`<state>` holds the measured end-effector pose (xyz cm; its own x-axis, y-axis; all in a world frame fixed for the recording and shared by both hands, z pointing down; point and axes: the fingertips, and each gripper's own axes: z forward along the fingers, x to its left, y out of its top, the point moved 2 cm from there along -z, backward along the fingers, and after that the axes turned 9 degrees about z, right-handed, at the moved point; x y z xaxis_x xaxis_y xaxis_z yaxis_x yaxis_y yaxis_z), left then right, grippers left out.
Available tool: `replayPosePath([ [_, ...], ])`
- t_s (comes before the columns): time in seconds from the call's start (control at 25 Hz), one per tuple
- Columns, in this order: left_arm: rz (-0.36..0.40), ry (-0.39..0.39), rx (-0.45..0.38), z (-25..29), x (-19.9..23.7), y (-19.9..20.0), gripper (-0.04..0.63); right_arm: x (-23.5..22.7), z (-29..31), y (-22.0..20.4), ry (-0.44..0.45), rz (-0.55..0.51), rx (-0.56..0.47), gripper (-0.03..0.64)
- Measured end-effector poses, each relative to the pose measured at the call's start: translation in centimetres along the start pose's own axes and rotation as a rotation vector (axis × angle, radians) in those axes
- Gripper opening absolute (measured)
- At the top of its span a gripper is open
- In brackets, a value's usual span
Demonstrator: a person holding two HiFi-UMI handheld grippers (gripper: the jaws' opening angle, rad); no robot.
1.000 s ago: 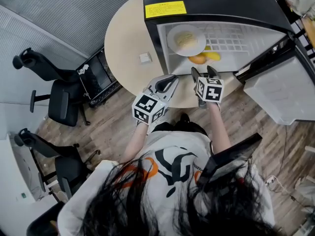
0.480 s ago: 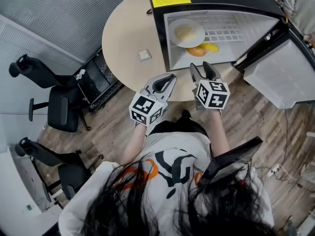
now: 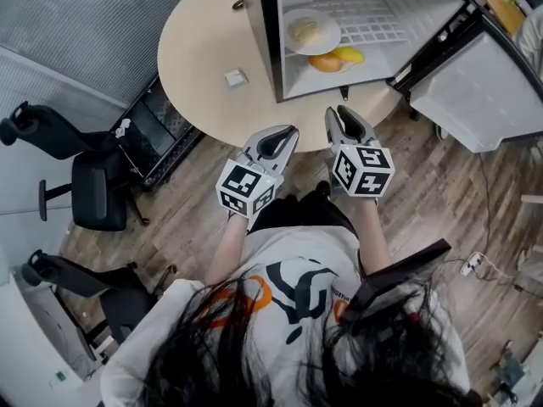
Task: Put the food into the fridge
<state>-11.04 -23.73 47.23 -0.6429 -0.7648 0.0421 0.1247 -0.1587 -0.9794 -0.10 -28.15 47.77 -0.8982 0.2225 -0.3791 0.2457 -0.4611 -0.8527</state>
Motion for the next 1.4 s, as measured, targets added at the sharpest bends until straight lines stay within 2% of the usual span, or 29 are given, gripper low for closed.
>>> replayPosePath([
  [0.56,-0.023,-0.001,-0.026,-0.4,-3.3,0.4,0.012,0.7,-4.8,-1.8,0.015,-0.004,0.028,0.061],
  [1.4,0.03,0.069,-0.007,-5.4,-20.2,0.2,0.012,-0.6,-21.2,-6.9,0.126,0.0,0.028,0.044],
])
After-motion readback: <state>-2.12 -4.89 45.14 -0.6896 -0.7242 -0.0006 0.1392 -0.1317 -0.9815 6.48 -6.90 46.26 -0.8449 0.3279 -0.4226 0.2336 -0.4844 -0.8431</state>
